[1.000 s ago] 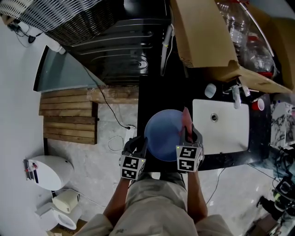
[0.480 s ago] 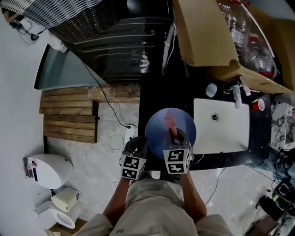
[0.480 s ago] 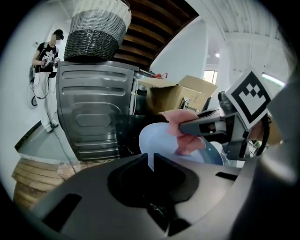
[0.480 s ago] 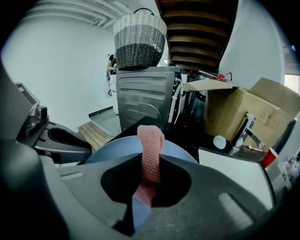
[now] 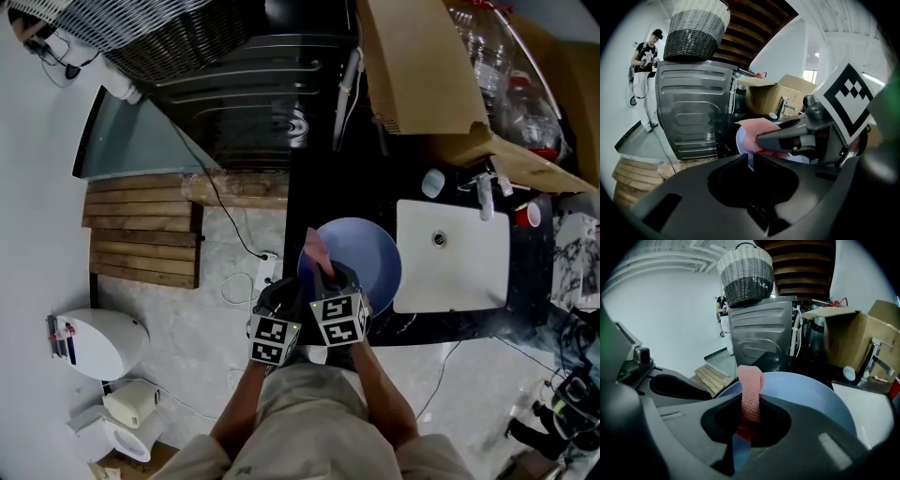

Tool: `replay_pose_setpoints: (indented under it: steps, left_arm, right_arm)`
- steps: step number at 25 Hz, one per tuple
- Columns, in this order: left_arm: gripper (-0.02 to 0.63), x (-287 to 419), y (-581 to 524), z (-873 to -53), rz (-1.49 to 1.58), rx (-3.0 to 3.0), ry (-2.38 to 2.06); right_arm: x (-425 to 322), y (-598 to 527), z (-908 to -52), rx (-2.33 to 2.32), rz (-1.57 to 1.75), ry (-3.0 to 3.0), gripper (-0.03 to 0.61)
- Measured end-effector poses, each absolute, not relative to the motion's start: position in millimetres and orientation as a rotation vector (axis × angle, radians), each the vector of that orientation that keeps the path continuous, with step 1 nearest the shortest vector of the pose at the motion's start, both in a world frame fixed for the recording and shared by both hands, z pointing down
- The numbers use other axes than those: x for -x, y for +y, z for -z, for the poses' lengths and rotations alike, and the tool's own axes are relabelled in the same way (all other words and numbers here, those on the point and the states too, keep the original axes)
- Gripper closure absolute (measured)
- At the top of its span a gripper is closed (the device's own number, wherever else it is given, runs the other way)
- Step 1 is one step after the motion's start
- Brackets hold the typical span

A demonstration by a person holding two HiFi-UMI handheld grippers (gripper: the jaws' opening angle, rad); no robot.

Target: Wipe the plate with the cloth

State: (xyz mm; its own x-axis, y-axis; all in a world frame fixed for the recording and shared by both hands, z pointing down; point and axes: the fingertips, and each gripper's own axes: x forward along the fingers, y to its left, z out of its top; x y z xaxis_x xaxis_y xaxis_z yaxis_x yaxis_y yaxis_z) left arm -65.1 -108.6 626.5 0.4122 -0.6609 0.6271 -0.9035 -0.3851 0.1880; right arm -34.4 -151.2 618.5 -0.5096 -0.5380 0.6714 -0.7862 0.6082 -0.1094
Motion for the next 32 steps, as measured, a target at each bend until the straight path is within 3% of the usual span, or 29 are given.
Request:
replay_pose_setpoints:
  steps: [10,32]
  left_arm:
    - [0.578,63,-105,-627,-0.625,-2.173,-1.317]
    - [0.578,64,-102,-629,-0.638,-2.201,-1.282]
  right_arm:
    - [52,-144,-634,-0.971,-0.619,-2.240,0.554]
    - [-7,-144,-648,-1.118,-0.556,-2.034,0.554]
